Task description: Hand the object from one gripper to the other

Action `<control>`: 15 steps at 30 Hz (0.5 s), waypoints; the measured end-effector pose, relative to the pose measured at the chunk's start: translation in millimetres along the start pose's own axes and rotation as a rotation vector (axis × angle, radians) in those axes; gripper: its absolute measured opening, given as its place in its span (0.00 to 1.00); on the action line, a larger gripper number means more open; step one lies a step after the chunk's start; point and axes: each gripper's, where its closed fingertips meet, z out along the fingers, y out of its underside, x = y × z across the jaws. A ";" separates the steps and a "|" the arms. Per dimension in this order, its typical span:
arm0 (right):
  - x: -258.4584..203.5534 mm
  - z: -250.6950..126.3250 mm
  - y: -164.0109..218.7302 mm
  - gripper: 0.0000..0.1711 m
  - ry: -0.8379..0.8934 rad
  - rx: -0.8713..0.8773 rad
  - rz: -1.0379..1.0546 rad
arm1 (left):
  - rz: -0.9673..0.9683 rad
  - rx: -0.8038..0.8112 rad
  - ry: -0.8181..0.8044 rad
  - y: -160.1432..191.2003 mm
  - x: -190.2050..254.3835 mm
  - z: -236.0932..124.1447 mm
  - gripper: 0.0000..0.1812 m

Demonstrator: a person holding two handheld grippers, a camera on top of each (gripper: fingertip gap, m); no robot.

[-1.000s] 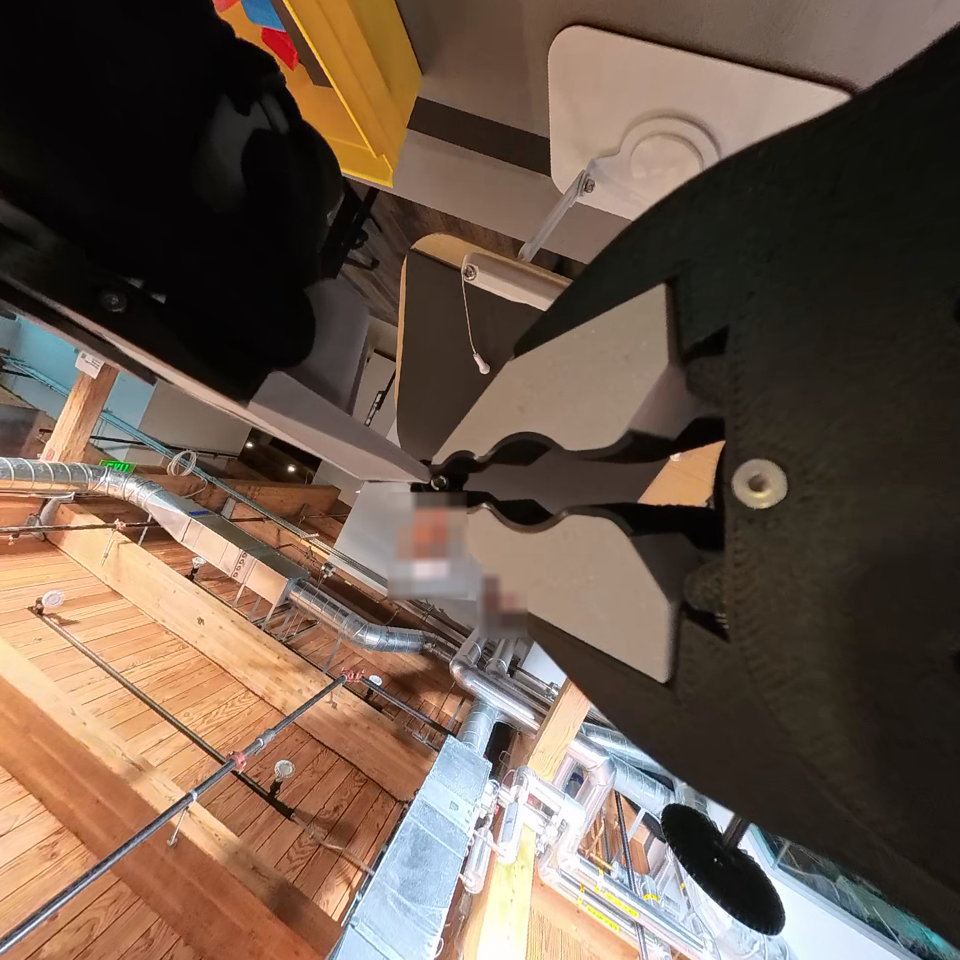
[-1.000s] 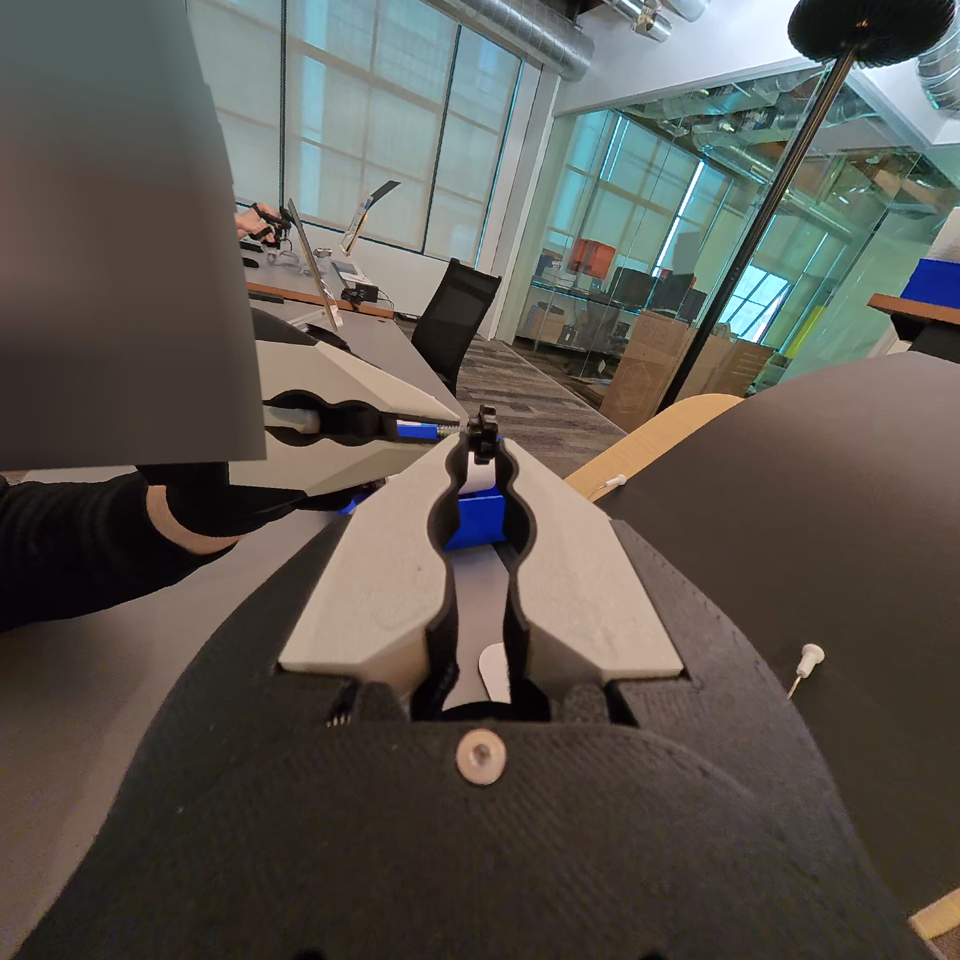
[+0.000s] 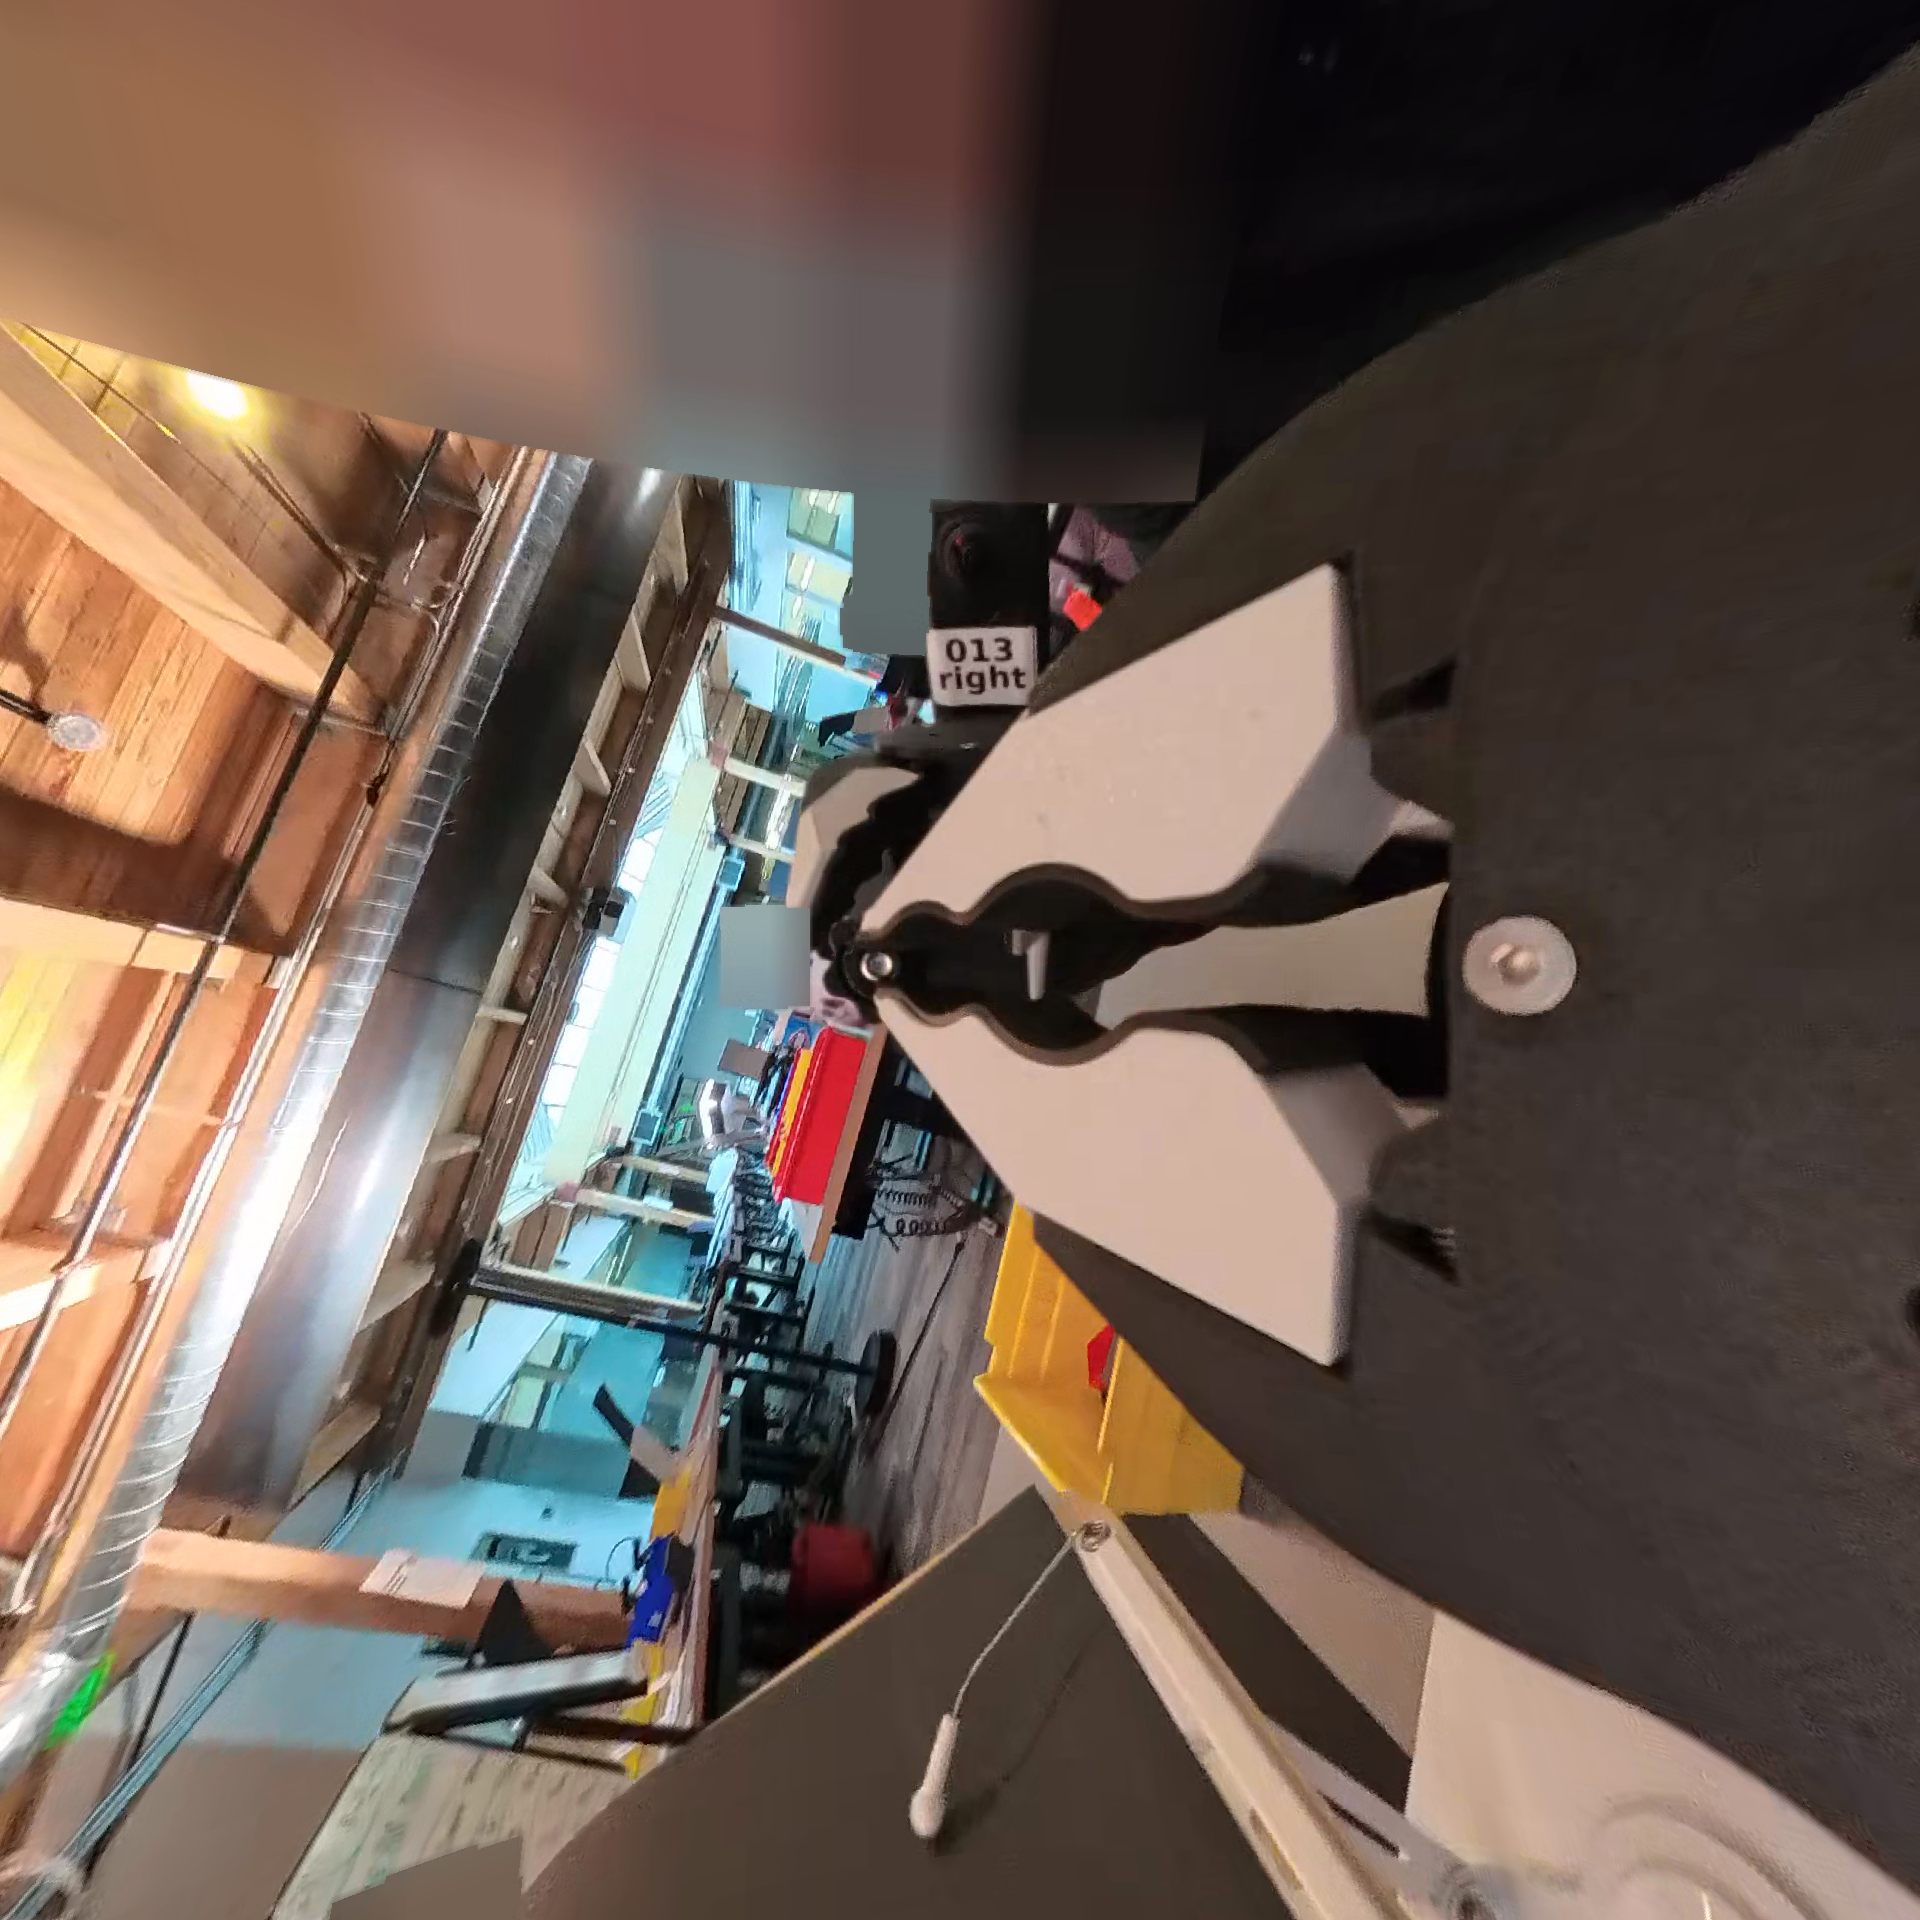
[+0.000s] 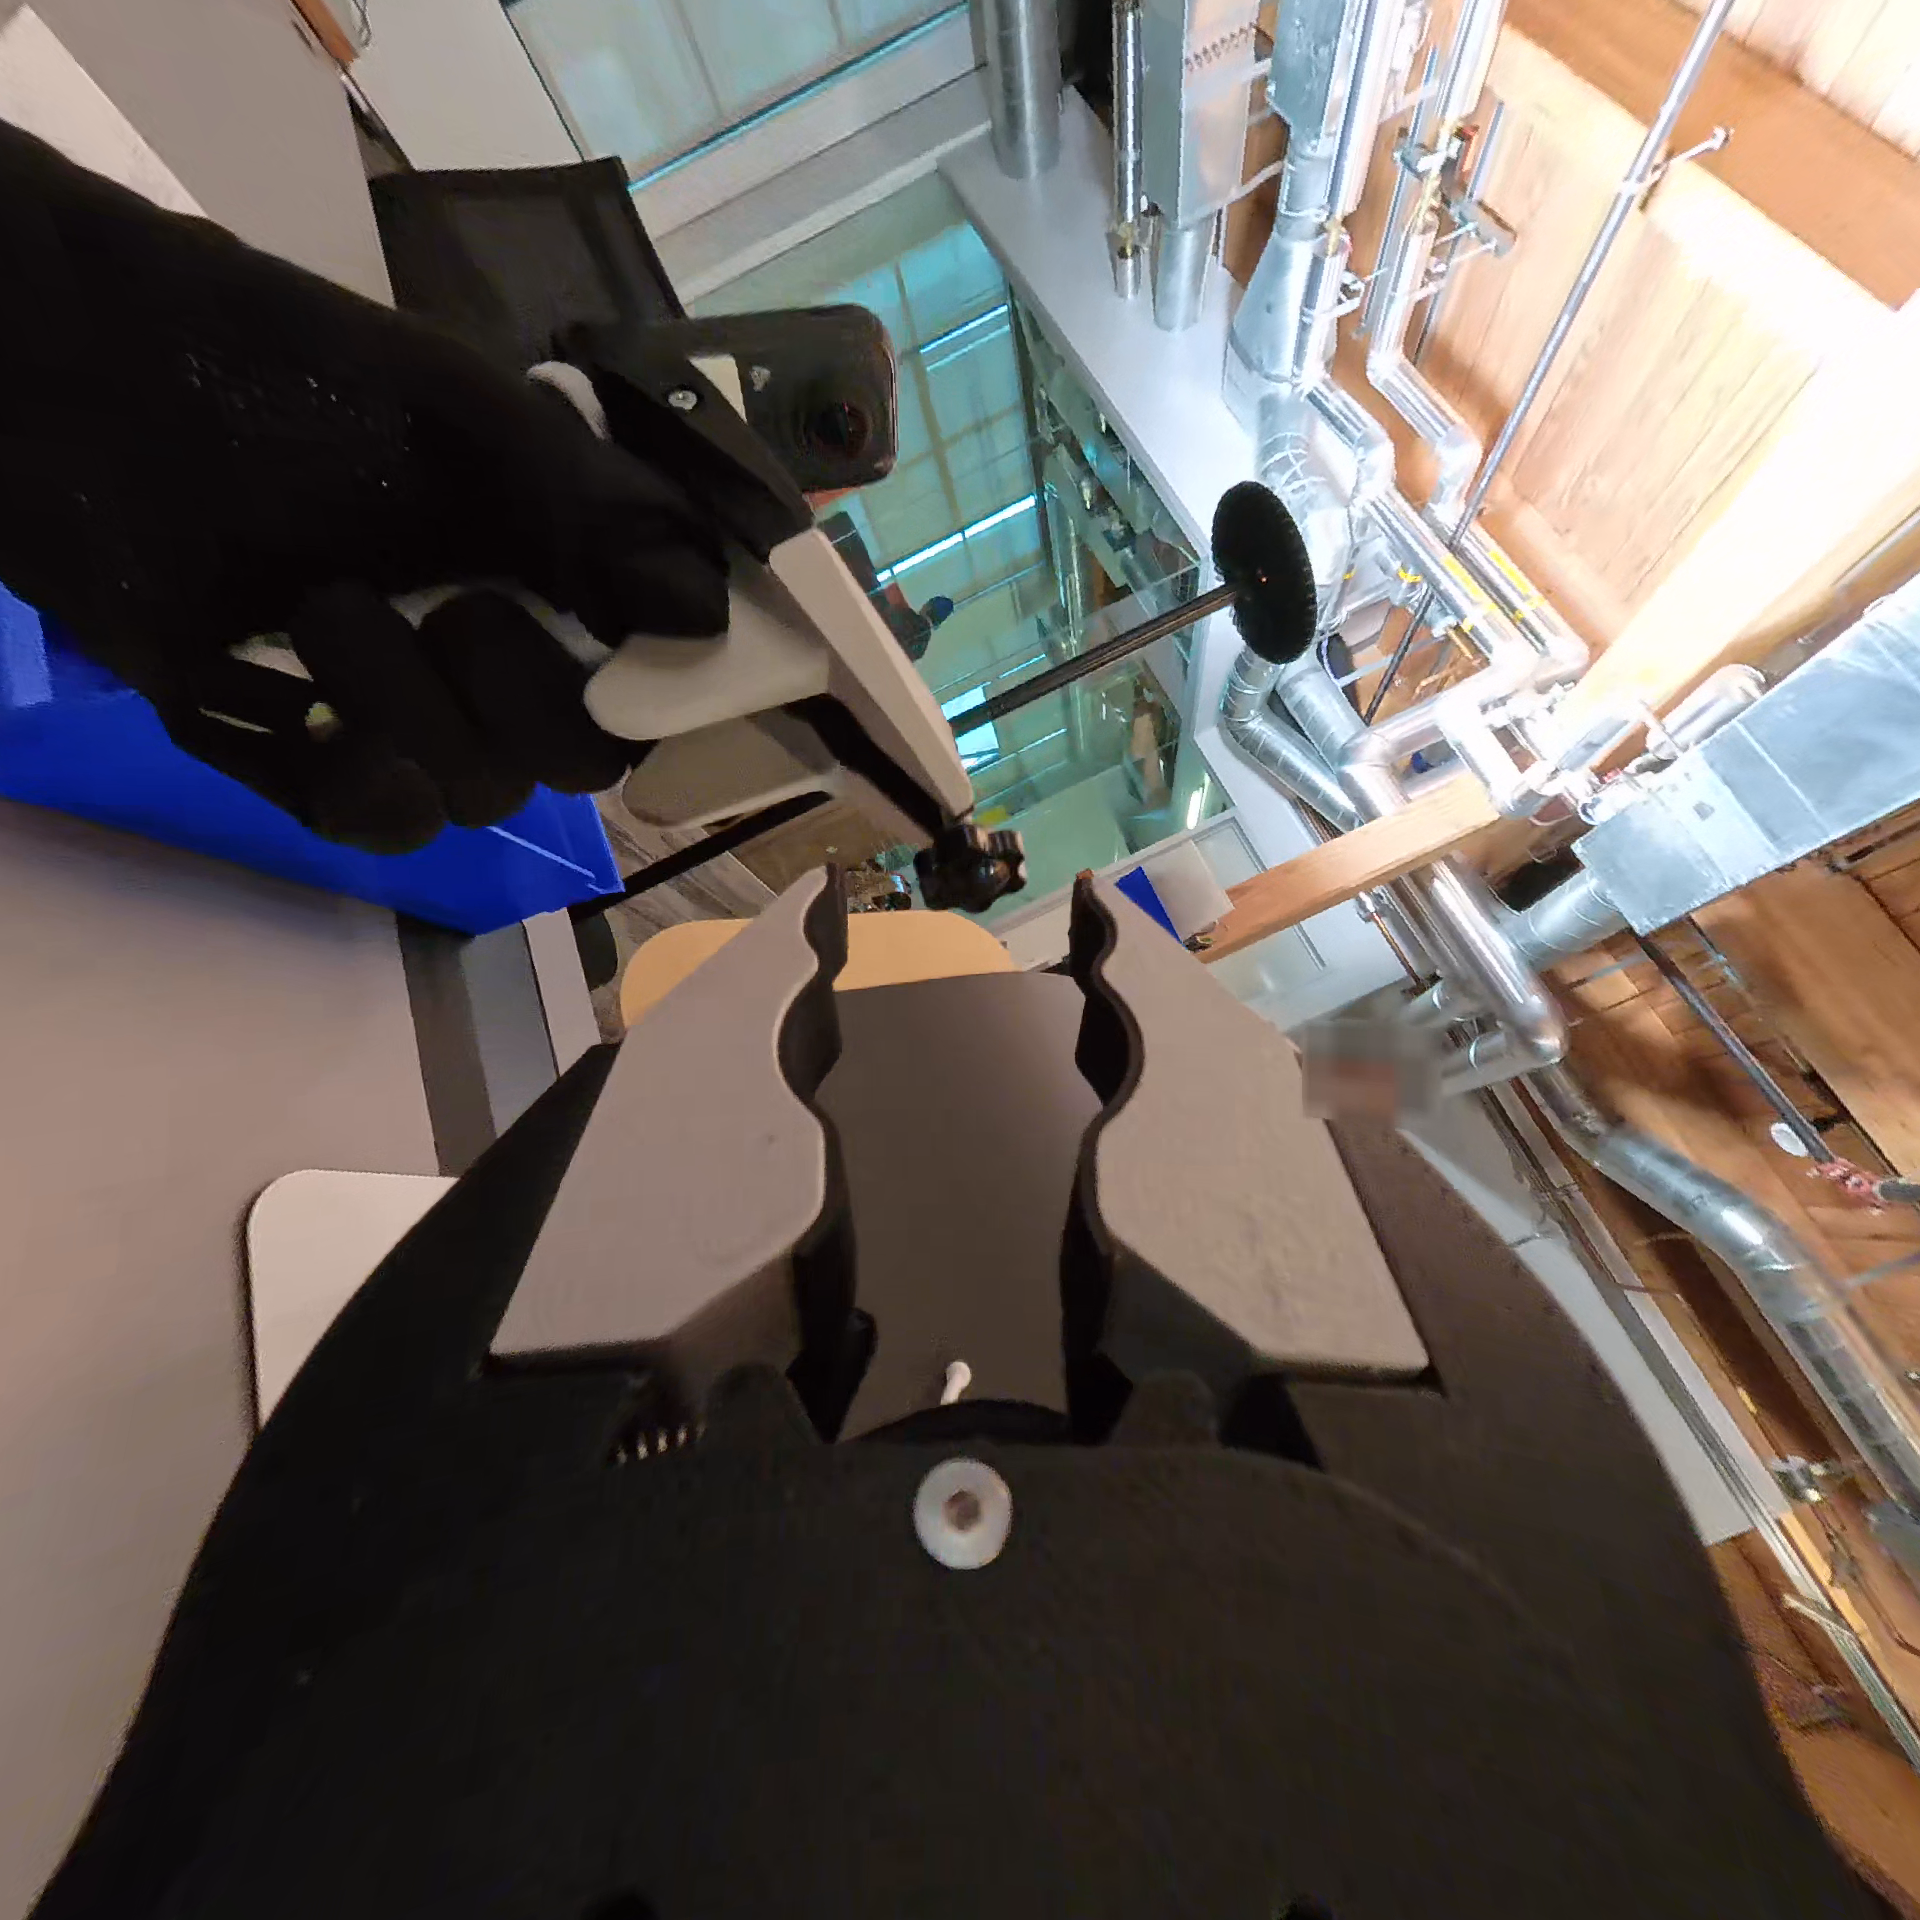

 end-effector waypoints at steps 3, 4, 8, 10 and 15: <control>-1.9 0.7 0.1 0.22 -0.008 -0.002 -0.005 | -0.041 -0.022 0.068 7.8 1.5 0.0 0.02; -3.1 0.4 -0.8 0.22 -0.013 0.004 -0.009 | -0.046 -0.037 0.078 11.3 1.7 0.9 0.02; -9.2 -0.5 -4.1 0.17 -0.042 0.020 -0.033 | -0.037 -0.049 0.156 17.0 11.4 4.1 0.02; -10.4 0.0 -3.1 0.17 -0.046 0.010 -0.047 | -0.017 -0.048 0.183 17.3 16.2 3.8 0.02; -9.2 -1.7 -5.1 0.12 -0.040 0.011 -0.068 | -0.022 -0.058 0.199 18.3 17.9 2.0 0.02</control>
